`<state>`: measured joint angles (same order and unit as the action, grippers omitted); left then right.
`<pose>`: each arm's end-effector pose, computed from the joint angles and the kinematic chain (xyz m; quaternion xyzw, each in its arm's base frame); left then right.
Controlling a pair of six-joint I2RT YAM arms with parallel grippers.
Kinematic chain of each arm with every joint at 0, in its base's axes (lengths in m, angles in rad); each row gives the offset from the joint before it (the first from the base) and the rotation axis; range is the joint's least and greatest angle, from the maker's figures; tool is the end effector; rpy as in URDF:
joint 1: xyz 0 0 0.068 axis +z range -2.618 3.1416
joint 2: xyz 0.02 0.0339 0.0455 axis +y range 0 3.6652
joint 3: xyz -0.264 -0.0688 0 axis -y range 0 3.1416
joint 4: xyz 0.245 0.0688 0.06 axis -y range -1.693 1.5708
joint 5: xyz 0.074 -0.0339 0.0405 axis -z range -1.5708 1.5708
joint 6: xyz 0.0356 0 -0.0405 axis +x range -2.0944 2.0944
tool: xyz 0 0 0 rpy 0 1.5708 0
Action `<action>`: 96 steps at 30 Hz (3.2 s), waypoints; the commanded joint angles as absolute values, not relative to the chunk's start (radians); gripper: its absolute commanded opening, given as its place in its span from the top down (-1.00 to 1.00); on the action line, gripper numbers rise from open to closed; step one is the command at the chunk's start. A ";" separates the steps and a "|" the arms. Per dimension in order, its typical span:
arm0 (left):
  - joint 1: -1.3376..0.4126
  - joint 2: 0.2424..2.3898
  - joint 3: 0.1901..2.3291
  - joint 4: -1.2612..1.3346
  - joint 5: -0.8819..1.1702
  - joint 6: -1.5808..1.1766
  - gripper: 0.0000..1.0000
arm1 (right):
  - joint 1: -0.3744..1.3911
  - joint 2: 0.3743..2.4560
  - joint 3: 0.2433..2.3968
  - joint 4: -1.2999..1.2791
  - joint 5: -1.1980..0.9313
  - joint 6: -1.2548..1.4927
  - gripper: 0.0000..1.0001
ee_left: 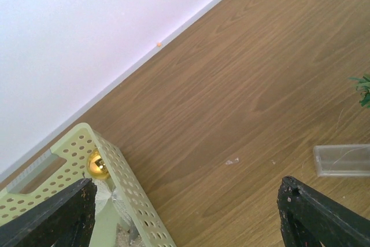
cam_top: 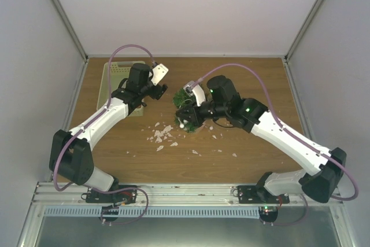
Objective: Decorate the small christmas tree
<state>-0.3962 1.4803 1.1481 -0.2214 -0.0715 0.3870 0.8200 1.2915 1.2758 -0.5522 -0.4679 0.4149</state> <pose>0.3151 -0.1290 0.2957 0.3171 0.8134 0.0290 0.4868 0.1809 0.2174 0.3665 -0.2808 0.8131 0.4365 0.2636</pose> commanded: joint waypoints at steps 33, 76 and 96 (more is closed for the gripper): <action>-0.383 1.428 1.136 -0.169 -0.066 0.388 -0.72 | 0.871 1.516 1.459 -0.548 -0.290 0.359 0.76; -0.347 1.260 1.128 -0.333 0.034 0.426 -0.79 | 0.936 1.605 1.608 -0.658 -0.179 0.374 -0.52; -0.277 1.059 0.962 -0.529 0.352 0.563 -0.98 | 0.936 1.580 1.599 -0.658 -0.151 0.377 -0.53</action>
